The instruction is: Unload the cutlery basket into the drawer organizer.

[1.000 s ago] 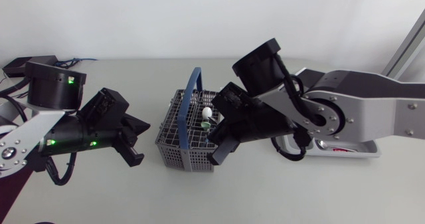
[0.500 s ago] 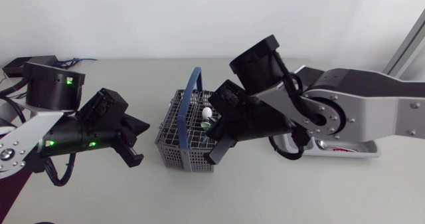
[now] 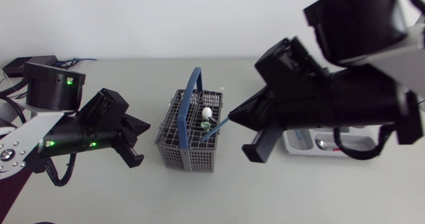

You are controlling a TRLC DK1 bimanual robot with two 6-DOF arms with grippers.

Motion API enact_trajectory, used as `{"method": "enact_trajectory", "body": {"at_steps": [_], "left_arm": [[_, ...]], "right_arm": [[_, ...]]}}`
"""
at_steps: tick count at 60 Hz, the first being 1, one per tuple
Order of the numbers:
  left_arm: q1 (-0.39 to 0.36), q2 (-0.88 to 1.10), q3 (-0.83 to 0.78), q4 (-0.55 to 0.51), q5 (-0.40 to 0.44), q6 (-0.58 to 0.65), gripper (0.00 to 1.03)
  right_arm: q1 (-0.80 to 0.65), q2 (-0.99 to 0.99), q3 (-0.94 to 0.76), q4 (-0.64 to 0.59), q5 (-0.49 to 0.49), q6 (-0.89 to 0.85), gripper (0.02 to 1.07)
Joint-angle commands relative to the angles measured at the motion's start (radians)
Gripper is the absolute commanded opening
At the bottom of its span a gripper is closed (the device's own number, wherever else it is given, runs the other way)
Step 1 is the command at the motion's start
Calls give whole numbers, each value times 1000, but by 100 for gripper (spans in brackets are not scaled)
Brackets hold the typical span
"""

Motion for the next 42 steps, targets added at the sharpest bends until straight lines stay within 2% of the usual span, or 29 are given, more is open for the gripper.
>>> {"method": "enact_trajectory", "body": {"at_steps": [1, 10, 19, 29, 42], "left_arm": [[-8, -11, -29, 5, -8, 23, 21], [-9, -17, -29, 2, -8, 28, 21], [-9, -28, -39, 3, -8, 34, 21], [-11, -34, -52, 8, -8, 41, 21], [-8, -46, -58, 6, -8, 52, 21]], "right_arm": [[-19, -72, 44, -58, 6, -19, 9], [-123, -158, 95, -196, -18, -50, 9], [-280, -171, 93, -256, -48, -107, 9], [-476, -112, 88, -291, -94, -180, 8], [-640, 27, 93, -326, -97, -257, 8]]}}
